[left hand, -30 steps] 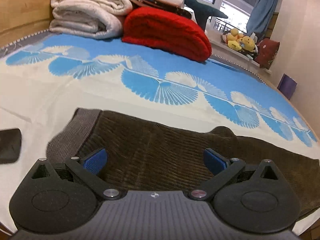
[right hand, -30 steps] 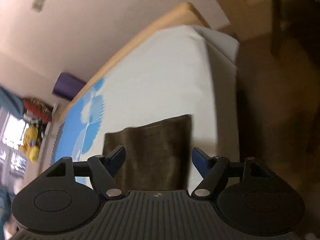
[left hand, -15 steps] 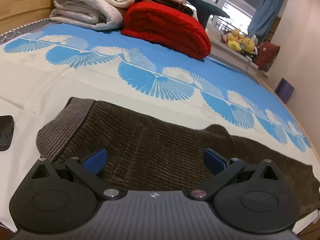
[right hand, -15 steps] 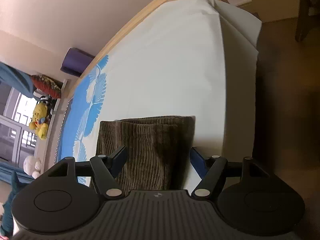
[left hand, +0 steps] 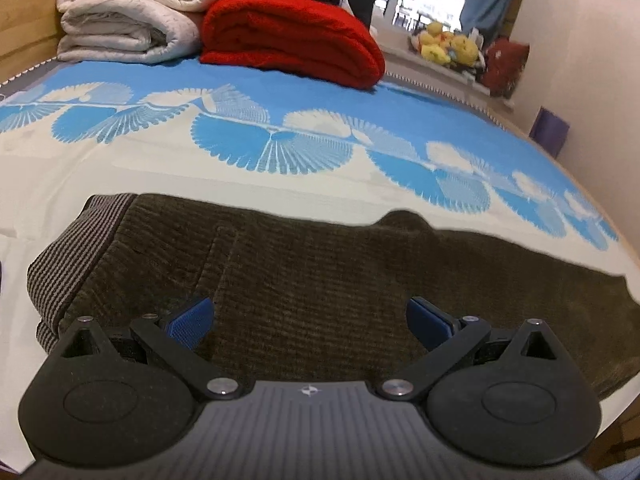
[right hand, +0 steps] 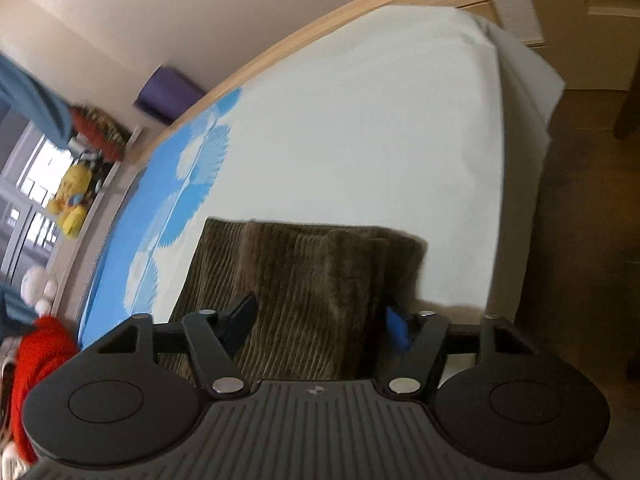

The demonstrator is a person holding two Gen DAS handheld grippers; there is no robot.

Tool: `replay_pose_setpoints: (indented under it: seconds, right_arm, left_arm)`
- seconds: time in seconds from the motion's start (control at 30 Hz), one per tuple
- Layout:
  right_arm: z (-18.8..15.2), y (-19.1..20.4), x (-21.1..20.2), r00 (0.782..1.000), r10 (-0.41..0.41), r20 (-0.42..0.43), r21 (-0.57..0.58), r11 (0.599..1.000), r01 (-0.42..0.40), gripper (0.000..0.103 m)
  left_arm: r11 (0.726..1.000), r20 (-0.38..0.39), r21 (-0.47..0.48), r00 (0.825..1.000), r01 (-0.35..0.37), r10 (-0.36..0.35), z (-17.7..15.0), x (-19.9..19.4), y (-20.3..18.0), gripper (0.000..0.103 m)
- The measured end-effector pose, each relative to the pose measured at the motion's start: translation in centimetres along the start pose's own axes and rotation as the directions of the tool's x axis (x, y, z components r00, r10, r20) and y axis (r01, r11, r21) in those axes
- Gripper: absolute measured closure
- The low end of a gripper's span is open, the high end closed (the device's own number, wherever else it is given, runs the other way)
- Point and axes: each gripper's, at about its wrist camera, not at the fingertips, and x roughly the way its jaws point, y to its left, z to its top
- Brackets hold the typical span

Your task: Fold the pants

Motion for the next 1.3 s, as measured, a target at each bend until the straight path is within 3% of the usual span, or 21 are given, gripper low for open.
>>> replay_pose_setpoints:
  seconds: [0.1, 0.2, 0.23, 0.27, 0.33, 0.77, 0.97, 1.03, 1.1, 1.2, 1.27, 1.3]
  right_arm:
    - [-0.2, -0.1, 0.0, 0.999, -0.028, 0.029, 0.046, 0.999, 0.027, 0.036]
    - [-0.7, 0.8, 0.2, 0.998, -0.054, 0.045, 0.006, 0.999, 0.053, 0.032]
    - [-0.8, 1.0, 0.3, 0.997, -0.058, 0.05, -0.013, 0.998, 0.059, 0.042]
    - [-0.9, 1.1, 0.4, 0.998, -0.053, 0.046, -0.02, 0.998, 0.054, 0.066]
    - [-0.6, 0.9, 0.6, 0.998, -0.059, 0.03, -0.009, 0.998, 0.06, 0.085]
    - [-0.8, 1.9, 0.6, 0.989, -0.141, 0.041, -0.064, 0.988, 0.144, 0.087]
    - [-1.2, 3.0, 0.3, 0.984, -0.162, 0.077, -0.117, 0.978, 0.171, 0.088]
    - [-1.7, 4.6, -0.3, 0.977, -0.169, 0.127, -0.19, 0.963, 0.191, 0.088]
    - [-3.3, 8.0, -1.9, 0.968, -0.118, 0.219, -0.34, 0.921, 0.189, 0.089]
    - [-8.2, 14.1, -5.6, 0.951, 0.105, 0.292, -0.599, 0.795, 0.096, 0.089]
    - [-13.1, 17.8, -8.7, 0.922, 0.304, 0.238, -0.753, 0.657, -0.022, 0.089]
    - [-16.2, 19.3, -10.2, 0.9, 0.396, 0.179, -0.827, 0.557, -0.08, 0.089]
  left_arm:
    - [0.999, -0.034, 0.032, 0.999, -0.039, 0.04, -0.4, 0.5, -0.4, 0.0]
    - [0.998, -0.05, 0.047, 0.997, -0.049, 0.051, -0.5, 0.7, -0.6, 0.0]
    - [0.998, -0.05, 0.045, 0.998, -0.044, 0.046, -0.5, 0.7, -0.6, 0.0]
    - [0.998, -0.049, 0.043, 0.998, -0.037, 0.039, -0.5, 0.6, -0.6, 0.0]
    - [0.998, -0.046, 0.045, 0.998, -0.033, 0.035, -0.4, 0.6, -0.6, 0.0]
    - [0.998, -0.058, 0.059, 0.998, -0.028, 0.031, -0.4, 0.7, -1.0, 0.0]
    - [0.998, -0.069, 0.052, 0.997, -0.038, 0.042, -0.4, 0.9, -0.8, 0.0]
    - [0.998, -0.071, 0.044, 0.997, -0.036, 0.039, -0.3, 1.0, -0.7, 0.0]
    - [0.999, -0.076, 0.033, 0.996, -0.035, 0.038, -0.3, 1.1, -0.6, 0.0]
    - [1.0, -0.09, 0.01, 0.996, -0.028, 0.029, -0.2, 1.4, -0.5, 0.0]
    - [1.0, -0.094, -0.006, 0.995, -0.019, 0.018, -0.3, 1.6, -0.6, 0.0]
    - [1.0, -0.094, -0.011, 0.995, -0.017, 0.016, -0.3, 1.6, -0.6, 0.0]
